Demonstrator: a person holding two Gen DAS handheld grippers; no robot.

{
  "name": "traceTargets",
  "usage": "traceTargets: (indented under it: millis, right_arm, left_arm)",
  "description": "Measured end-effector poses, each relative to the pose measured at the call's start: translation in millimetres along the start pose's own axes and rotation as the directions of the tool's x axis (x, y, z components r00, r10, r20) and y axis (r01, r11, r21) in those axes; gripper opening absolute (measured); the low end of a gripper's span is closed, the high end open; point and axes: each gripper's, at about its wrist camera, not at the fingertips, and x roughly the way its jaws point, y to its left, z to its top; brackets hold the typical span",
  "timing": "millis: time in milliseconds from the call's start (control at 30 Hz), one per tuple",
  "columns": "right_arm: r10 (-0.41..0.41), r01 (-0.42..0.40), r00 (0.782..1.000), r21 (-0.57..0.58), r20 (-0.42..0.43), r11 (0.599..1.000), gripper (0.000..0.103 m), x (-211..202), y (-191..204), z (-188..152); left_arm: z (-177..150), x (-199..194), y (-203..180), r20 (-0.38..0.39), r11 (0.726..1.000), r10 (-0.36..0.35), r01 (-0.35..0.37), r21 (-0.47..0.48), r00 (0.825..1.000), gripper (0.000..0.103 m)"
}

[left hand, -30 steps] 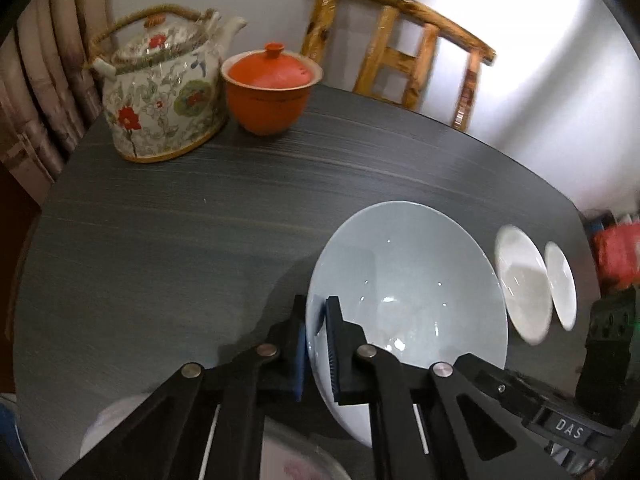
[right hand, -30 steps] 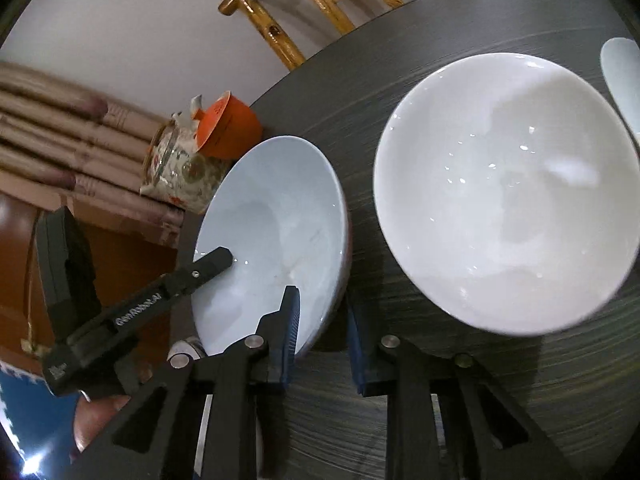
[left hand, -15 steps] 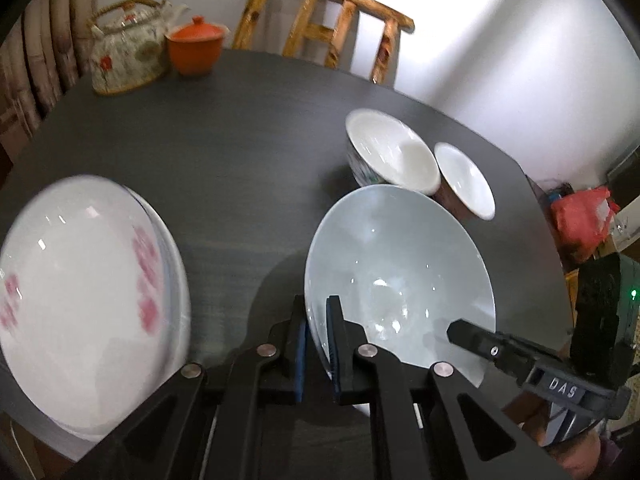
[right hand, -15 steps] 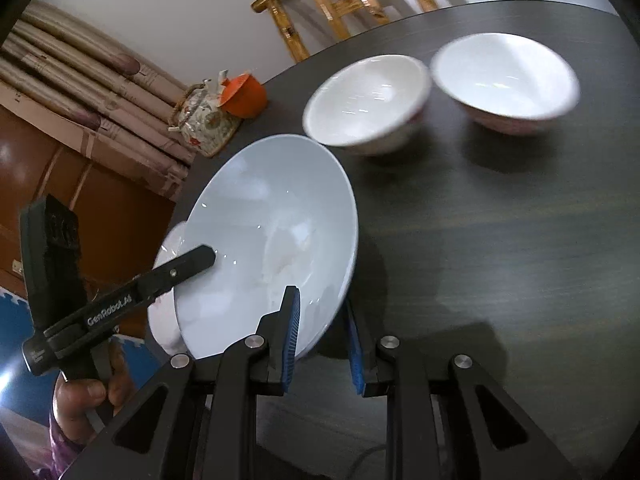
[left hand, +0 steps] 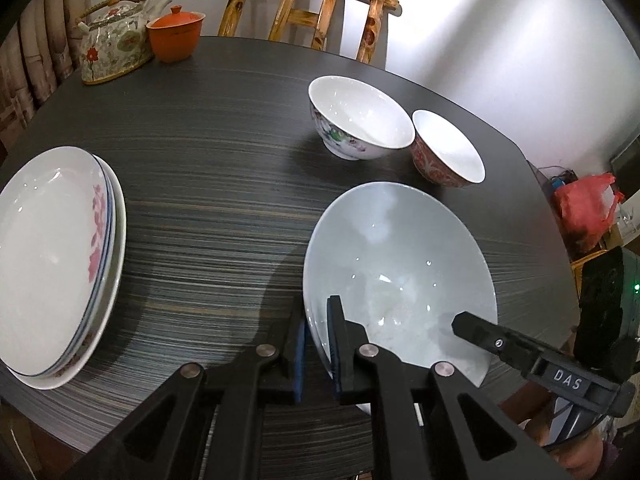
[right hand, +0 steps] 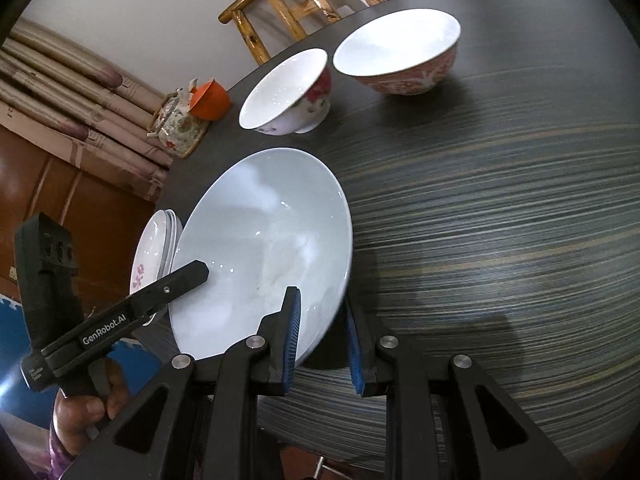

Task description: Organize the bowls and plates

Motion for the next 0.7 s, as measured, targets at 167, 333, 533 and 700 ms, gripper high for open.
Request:
traceTargets:
  millis: [167,333,533,700]
  right_arm:
    - [0.014,-0.014,1.000,-0.004,0.015,1.000,0.020,-0.6,-0.9,0.6]
    - [0.040,-0.041,0.997,0.007,0.069,0.999,0.023,-11.6,-7.2,3.0]
    - [-0.061,0.076,0.969,-0.050,0.241,0.996,0.044,-34.2,-23.8,15.3]
    - [-0.087,0.087,0.945,0.012,0.315,0.996,0.044,-45.5,-48.2,30.3]
  left_arm:
    - [-3.3,1.3,-4.3,0.017,1.000,0.014,-0.014,0.008,1.000,0.011]
    - [-6.5,-14.1,-8.7,0.106,0.994,0.087,-0.094,0.063,0.991,0.030]
    - [-8.7,-25.1,-9.1,0.137,0.986,0.132,-0.145,0.086,0.982,0.033]
    - [-7.3,-27.3,-9.0,0.146,0.985,0.143,-0.155,0.074,0.979,0.034]
